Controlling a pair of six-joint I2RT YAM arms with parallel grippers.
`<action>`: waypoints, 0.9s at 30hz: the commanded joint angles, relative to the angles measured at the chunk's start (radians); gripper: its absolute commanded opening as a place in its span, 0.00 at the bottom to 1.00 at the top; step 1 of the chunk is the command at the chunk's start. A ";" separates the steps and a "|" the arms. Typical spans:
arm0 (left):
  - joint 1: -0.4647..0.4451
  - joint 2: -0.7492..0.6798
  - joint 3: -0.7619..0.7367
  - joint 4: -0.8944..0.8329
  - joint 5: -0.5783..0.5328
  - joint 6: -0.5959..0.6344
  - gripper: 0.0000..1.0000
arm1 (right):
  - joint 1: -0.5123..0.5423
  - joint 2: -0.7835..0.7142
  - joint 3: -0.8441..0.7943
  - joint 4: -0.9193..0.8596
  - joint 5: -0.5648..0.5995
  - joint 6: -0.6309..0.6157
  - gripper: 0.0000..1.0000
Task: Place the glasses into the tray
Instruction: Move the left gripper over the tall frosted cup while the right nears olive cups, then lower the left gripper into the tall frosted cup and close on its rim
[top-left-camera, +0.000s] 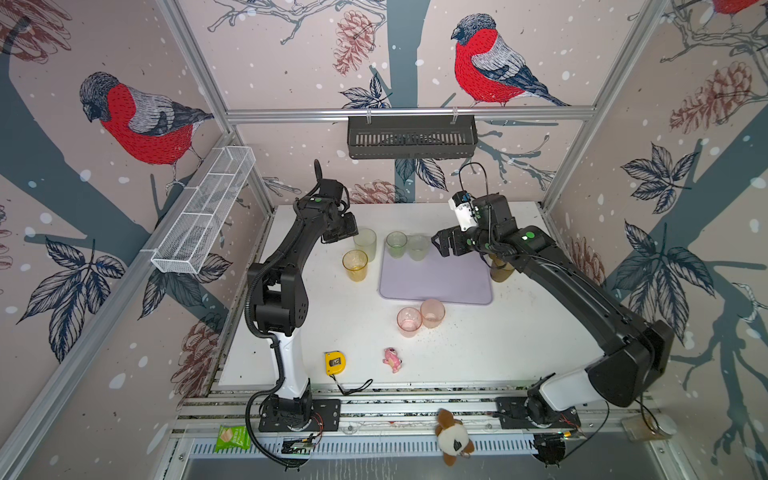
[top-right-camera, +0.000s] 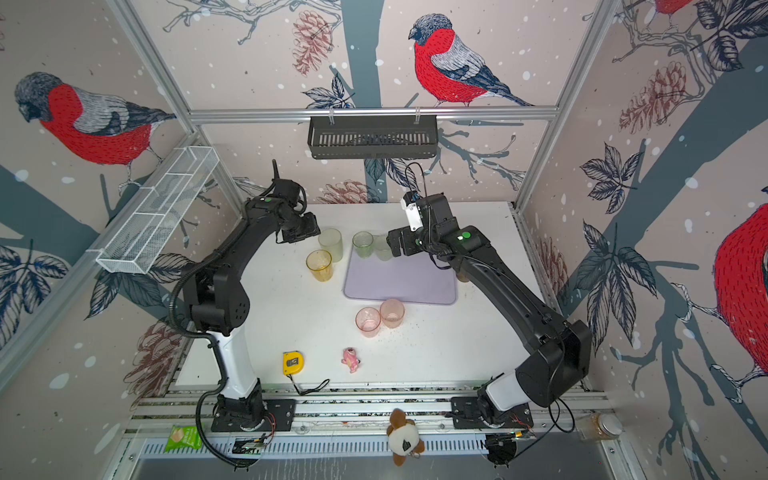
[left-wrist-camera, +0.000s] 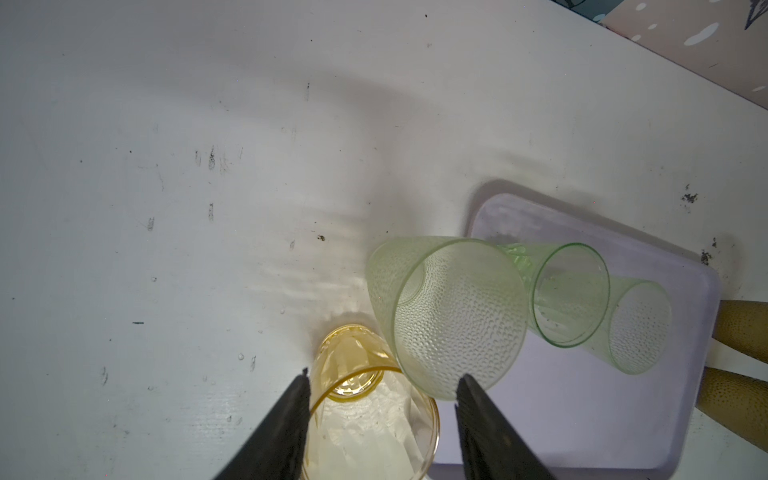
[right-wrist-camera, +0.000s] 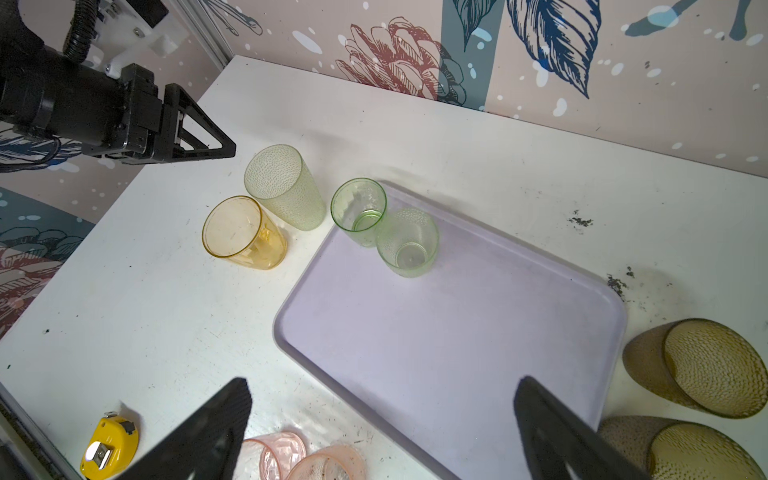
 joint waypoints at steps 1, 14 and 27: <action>0.003 0.031 0.021 -0.022 0.011 0.029 0.55 | -0.001 0.010 0.010 -0.002 0.016 0.006 1.00; 0.004 0.130 0.095 -0.035 0.006 0.046 0.40 | -0.007 0.025 0.017 -0.009 0.022 0.000 1.00; 0.002 0.194 0.181 -0.074 0.009 0.061 0.31 | -0.012 0.028 0.020 -0.010 0.025 -0.002 1.00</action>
